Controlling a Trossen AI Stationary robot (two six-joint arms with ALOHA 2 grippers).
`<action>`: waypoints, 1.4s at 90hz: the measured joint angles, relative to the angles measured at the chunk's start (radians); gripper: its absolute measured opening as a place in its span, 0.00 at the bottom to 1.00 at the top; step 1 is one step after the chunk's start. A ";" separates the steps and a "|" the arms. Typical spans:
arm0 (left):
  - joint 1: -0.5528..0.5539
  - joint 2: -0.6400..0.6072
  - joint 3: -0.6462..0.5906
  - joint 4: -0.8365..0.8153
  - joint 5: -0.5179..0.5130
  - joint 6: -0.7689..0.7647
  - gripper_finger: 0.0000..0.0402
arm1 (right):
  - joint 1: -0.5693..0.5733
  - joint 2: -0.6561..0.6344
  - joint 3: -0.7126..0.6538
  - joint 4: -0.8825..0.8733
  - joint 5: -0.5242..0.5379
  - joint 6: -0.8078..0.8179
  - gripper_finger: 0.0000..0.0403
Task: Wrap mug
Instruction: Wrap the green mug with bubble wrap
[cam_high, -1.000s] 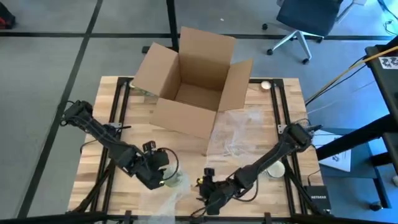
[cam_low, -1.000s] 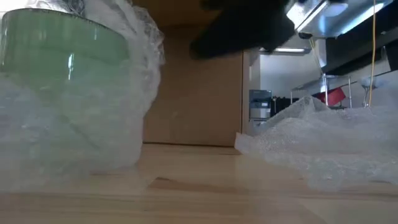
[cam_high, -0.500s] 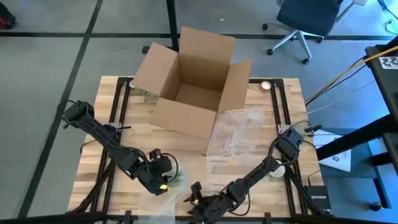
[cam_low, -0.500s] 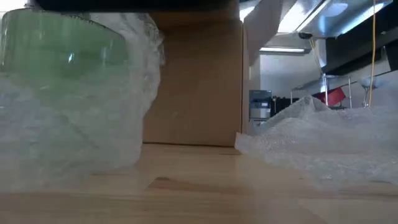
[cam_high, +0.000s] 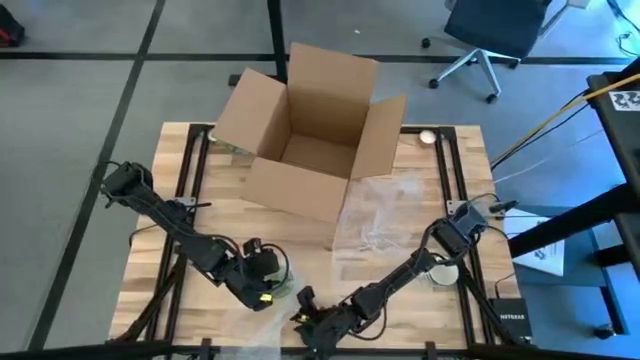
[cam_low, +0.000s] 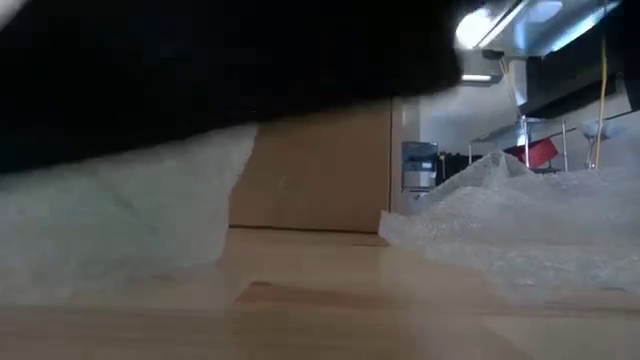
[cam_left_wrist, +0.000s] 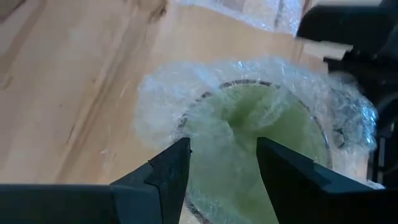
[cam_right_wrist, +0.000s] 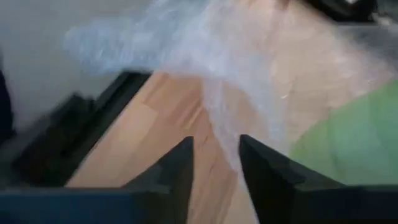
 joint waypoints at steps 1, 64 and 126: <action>0.000 0.001 0.000 -0.001 0.001 0.000 0.42 | 0.000 0.000 0.000 -0.004 -0.002 -0.003 0.20; 0.004 0.001 0.000 -0.003 0.006 0.002 0.42 | 0.030 -0.016 0.025 -0.081 0.072 0.007 0.22; 0.027 0.001 0.000 -0.001 0.012 0.010 0.42 | -0.003 0.040 0.031 -0.111 0.094 -0.051 0.11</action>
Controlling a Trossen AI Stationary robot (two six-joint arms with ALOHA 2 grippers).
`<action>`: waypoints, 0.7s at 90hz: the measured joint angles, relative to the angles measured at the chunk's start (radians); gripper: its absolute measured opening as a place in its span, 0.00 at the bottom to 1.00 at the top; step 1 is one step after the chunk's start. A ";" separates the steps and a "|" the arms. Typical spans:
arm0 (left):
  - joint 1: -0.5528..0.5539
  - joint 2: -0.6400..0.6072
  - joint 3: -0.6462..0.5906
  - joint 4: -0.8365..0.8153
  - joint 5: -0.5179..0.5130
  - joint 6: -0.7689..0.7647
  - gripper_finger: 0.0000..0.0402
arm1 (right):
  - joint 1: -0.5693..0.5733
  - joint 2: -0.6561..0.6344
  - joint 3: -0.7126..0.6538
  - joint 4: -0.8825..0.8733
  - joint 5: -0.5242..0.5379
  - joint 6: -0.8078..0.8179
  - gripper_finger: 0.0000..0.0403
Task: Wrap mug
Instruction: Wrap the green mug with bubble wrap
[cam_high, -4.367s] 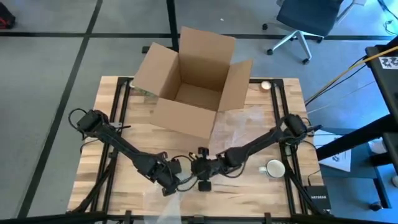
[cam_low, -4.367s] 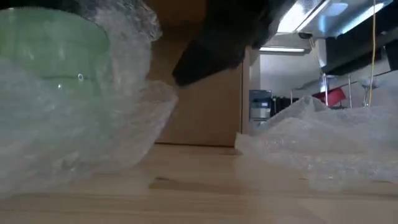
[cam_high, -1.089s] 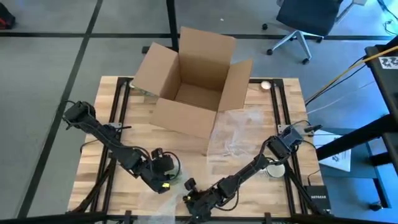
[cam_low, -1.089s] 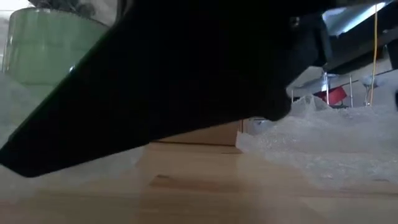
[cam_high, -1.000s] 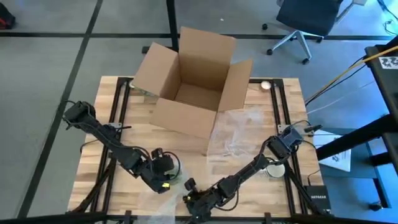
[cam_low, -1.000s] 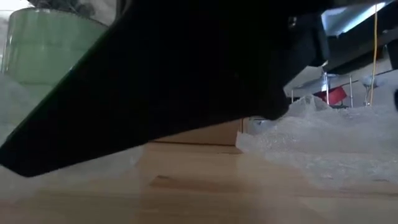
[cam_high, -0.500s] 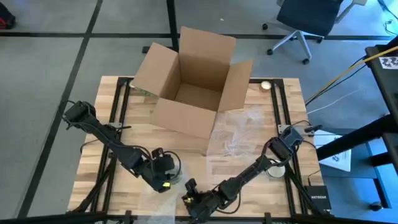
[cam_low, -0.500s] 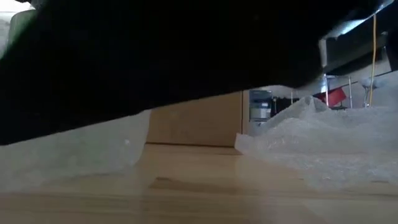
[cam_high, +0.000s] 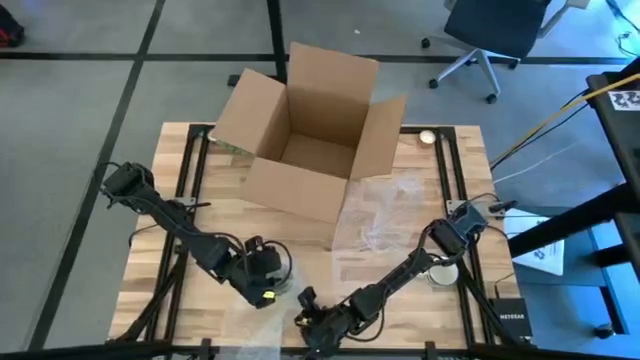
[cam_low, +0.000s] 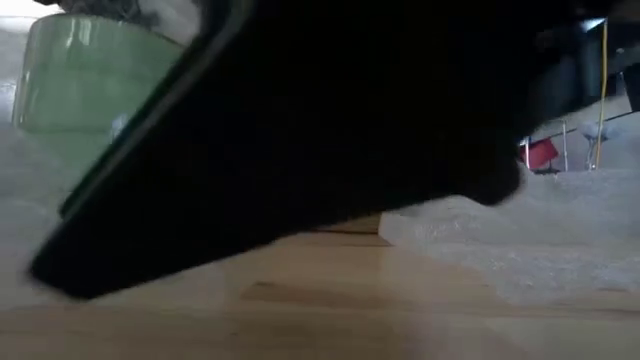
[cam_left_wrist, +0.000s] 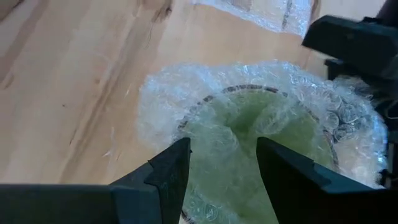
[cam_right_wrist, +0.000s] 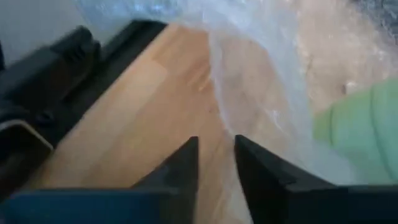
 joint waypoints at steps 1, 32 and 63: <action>0.000 0.000 0.000 0.000 -0.001 0.000 0.42 | 0.000 0.000 0.000 -0.001 0.001 0.000 0.09; 0.000 0.000 0.000 -0.003 -0.002 0.000 0.42 | 0.014 -0.037 -0.003 -0.188 0.117 0.093 0.00; 0.003 0.000 0.000 -0.008 0.005 0.014 0.42 | 0.047 -0.129 -0.005 -0.440 0.000 0.210 0.00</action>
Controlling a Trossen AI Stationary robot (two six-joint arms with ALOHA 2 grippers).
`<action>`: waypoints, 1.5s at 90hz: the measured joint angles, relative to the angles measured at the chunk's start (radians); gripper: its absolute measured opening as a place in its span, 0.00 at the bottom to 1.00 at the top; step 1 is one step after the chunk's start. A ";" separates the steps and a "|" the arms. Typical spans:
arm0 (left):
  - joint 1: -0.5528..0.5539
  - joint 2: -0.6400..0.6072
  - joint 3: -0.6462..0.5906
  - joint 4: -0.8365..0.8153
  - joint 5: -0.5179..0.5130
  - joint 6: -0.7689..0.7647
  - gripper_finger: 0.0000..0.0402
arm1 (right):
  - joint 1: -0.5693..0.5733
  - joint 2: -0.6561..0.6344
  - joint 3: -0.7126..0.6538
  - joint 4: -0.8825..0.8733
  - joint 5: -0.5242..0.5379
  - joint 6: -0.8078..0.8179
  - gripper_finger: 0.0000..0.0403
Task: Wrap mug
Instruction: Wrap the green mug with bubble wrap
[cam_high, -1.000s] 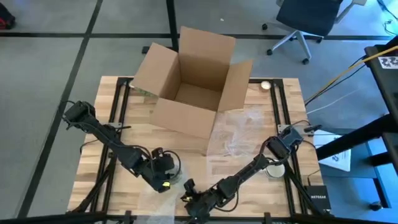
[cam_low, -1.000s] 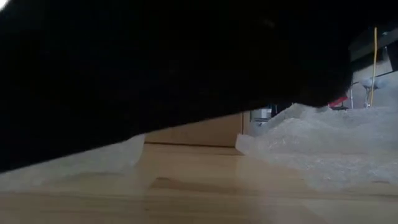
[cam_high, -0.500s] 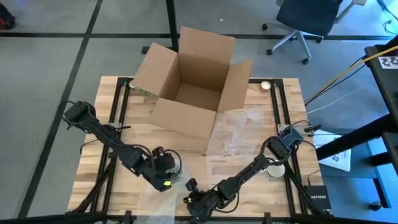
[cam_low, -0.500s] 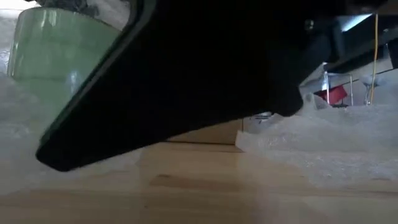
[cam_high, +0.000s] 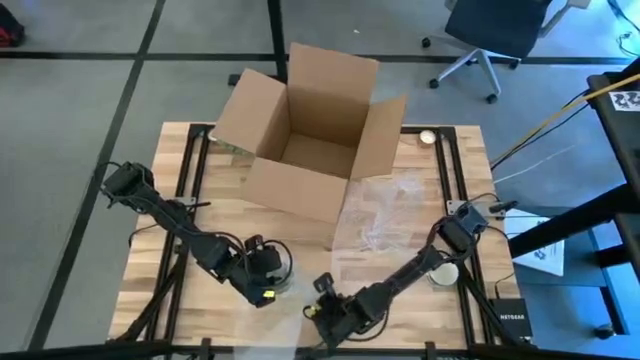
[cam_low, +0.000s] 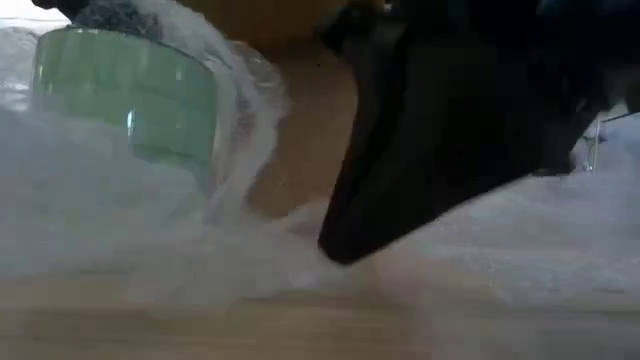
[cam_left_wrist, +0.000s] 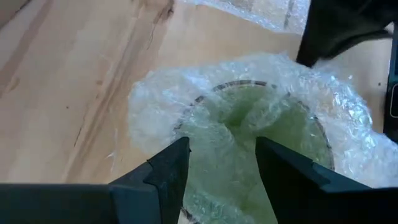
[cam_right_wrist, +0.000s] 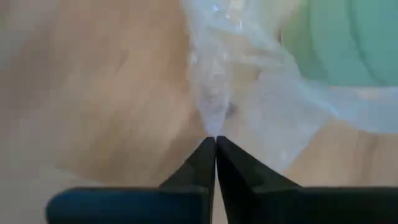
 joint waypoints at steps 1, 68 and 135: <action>0.001 0.000 0.000 0.000 0.001 0.000 0.42 | 0.000 -0.002 0.000 -0.005 -0.005 0.001 0.00; 0.001 0.000 0.000 0.002 0.026 0.000 0.42 | 0.015 -0.060 -0.007 -0.029 -0.060 0.571 0.24; 0.002 0.000 0.000 0.007 0.003 0.009 0.42 | 0.058 0.018 -0.096 0.496 0.118 0.243 0.57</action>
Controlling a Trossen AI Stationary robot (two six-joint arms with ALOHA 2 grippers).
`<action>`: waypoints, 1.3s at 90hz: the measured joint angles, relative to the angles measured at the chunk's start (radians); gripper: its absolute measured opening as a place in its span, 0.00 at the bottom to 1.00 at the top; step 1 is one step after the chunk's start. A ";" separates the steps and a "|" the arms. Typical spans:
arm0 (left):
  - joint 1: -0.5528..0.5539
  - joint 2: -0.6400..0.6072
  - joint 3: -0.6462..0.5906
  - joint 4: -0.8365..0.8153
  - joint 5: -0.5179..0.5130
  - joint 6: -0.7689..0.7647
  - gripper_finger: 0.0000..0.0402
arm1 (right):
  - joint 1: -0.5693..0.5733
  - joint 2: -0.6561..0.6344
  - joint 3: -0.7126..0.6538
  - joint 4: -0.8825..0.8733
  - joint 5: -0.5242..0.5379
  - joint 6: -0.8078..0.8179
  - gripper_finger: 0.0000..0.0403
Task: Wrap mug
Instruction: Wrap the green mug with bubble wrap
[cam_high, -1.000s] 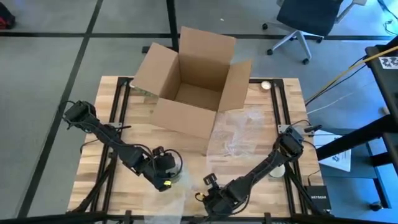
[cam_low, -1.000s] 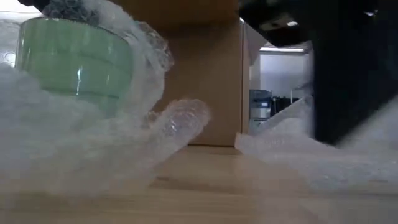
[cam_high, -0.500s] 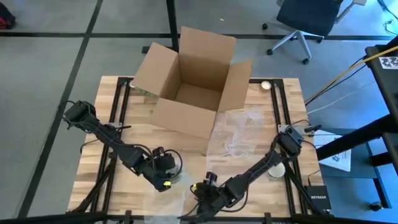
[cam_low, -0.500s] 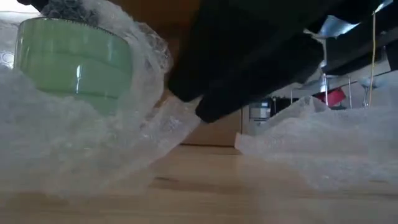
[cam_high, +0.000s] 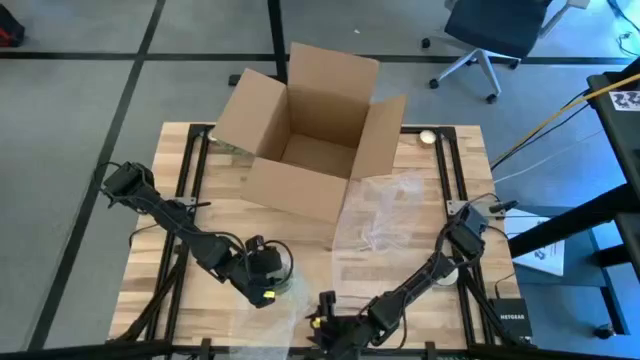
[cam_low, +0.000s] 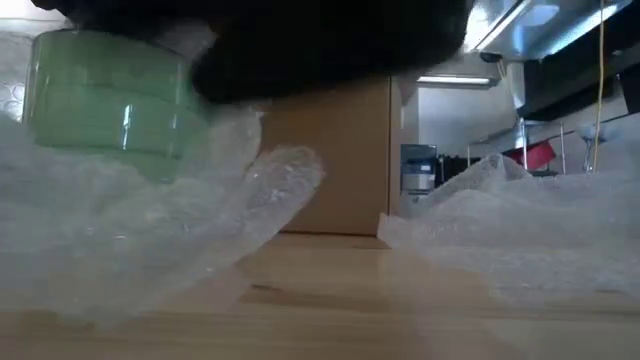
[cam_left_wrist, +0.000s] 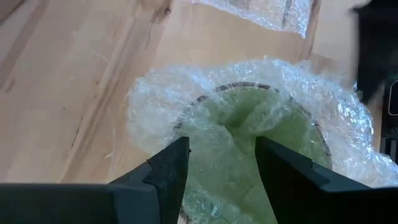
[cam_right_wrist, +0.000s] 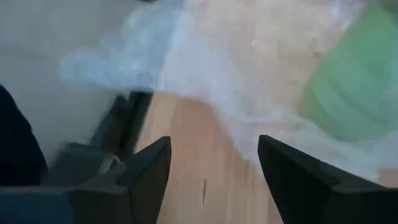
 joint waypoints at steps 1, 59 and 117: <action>0.000 0.000 0.000 0.000 0.000 0.000 0.42 | -0.003 0.005 0.000 -0.001 0.008 -0.003 0.57; 0.001 0.000 0.000 0.004 -0.013 -0.003 0.42 | -0.078 0.067 0.004 0.006 -0.006 -0.101 0.42; 0.002 0.000 0.000 0.020 -0.016 0.005 0.42 | -0.105 0.032 0.002 -0.100 -0.205 -0.097 0.00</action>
